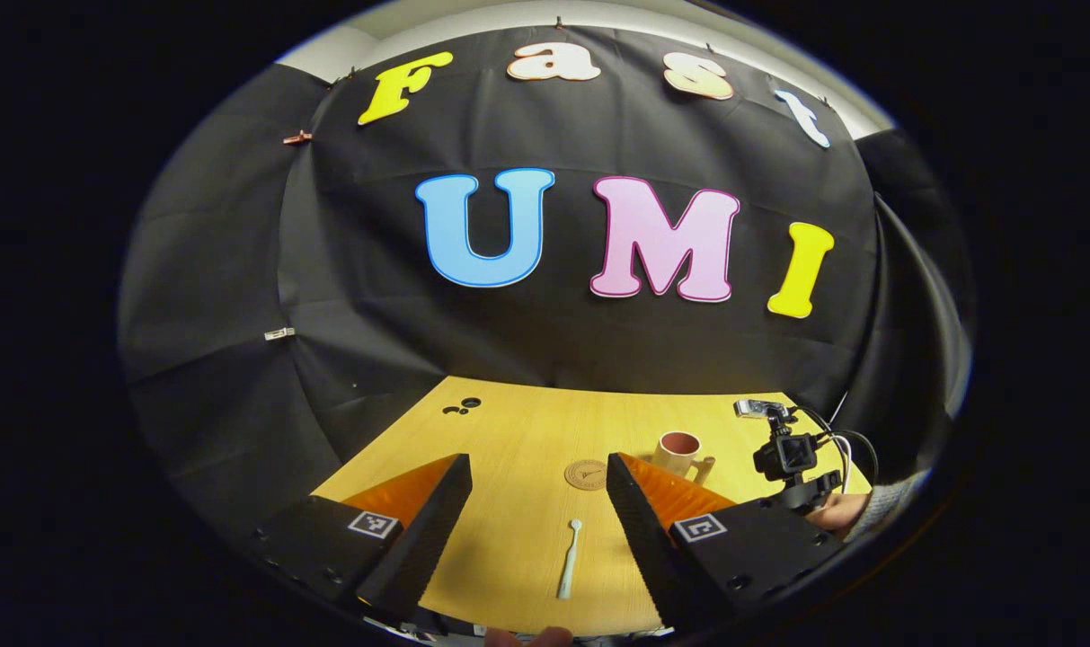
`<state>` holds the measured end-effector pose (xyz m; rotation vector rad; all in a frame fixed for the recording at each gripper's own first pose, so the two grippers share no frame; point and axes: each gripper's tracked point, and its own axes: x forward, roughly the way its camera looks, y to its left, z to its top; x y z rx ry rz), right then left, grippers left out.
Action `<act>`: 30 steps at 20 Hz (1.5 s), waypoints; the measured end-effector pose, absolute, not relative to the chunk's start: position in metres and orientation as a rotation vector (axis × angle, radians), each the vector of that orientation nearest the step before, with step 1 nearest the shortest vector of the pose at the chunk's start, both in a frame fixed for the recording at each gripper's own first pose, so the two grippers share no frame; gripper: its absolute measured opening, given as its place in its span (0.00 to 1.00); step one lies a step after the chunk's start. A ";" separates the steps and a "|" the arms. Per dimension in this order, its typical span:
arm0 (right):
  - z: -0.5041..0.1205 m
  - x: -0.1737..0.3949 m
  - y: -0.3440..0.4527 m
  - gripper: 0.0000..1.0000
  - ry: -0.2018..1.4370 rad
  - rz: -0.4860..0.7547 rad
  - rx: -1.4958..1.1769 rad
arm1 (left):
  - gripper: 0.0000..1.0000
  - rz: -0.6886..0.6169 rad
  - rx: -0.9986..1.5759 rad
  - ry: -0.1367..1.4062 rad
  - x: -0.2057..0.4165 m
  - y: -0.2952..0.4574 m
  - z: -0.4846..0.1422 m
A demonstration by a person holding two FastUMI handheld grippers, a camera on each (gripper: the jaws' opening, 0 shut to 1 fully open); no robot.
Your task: Put the toothbrush and toothpaste on the desktop into the cup, then pick up the cup and place it on the coaster on the desktop.
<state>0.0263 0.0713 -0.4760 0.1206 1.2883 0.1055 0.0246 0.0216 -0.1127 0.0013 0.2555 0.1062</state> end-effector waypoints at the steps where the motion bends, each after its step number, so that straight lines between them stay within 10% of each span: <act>1: -0.482 0.025 0.071 0.91 1.306 0.106 0.122 | 0.95 0.110 -0.001 0.260 0.026 0.021 -0.114; 9: -0.506 0.023 0.071 0.71 1.378 0.077 0.109 | 0.96 0.152 -0.006 0.284 0.032 0.033 -0.126; 15: -0.510 0.020 0.085 0.20 1.407 0.136 0.175 | 0.96 0.140 -0.028 0.325 0.039 0.032 -0.143; 30: -0.442 0.018 0.054 0.15 1.249 0.194 0.380 | 0.91 -0.070 0.064 0.671 0.100 -0.011 -0.302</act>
